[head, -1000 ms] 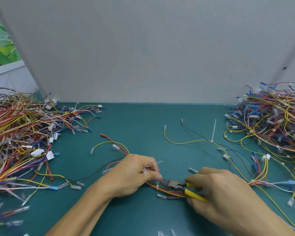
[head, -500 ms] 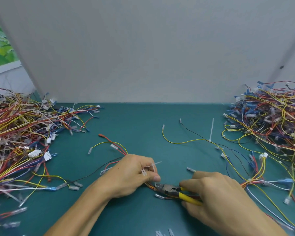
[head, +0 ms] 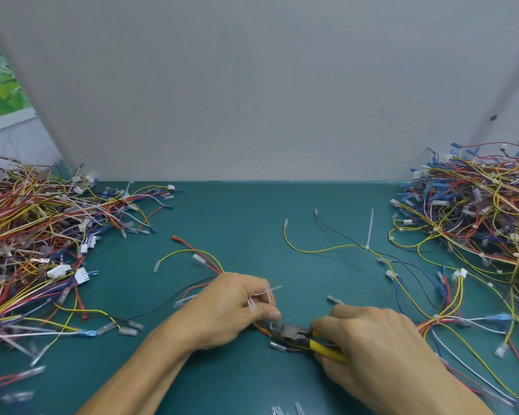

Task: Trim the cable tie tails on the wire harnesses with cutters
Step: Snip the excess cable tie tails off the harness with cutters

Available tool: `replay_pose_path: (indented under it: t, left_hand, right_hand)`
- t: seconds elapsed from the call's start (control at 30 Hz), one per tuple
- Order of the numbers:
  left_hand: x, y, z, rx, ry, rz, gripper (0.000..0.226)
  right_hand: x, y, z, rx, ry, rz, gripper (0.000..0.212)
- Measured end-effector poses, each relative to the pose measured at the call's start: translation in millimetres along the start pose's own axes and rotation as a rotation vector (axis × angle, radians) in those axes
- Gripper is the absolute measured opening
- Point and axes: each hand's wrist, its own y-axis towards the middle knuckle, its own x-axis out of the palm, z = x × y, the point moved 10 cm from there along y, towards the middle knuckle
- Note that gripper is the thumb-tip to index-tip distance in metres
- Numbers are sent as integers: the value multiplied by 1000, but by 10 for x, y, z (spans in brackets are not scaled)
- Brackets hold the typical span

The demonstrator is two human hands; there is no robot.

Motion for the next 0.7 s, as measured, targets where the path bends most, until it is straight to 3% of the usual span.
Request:
replay_pose_path:
  t: [0.27, 0.37, 0.57, 0.63, 0.7]
  left_hand:
    - [-44, -14, 54, 55, -23, 27, 15]
    - [-206, -27, 74, 69, -237, 89, 17]
    - [-813, -160, -266, 53, -766, 383, 22]
    - [-894, -199, -448, -4, -736, 392, 25]
    - [-945, -231, -513, -24, -487, 346, 20]
  right_hand:
    - [8, -5, 18, -15, 45, -3, 22]
    - [21, 8, 44, -16, 77, -19, 23]
    - [158, -15, 145, -35, 130, -122, 30]
    - [159, -26, 214, -27, 136, -141, 30]
    - [170, -28, 262, -18, 137, -168, 30]
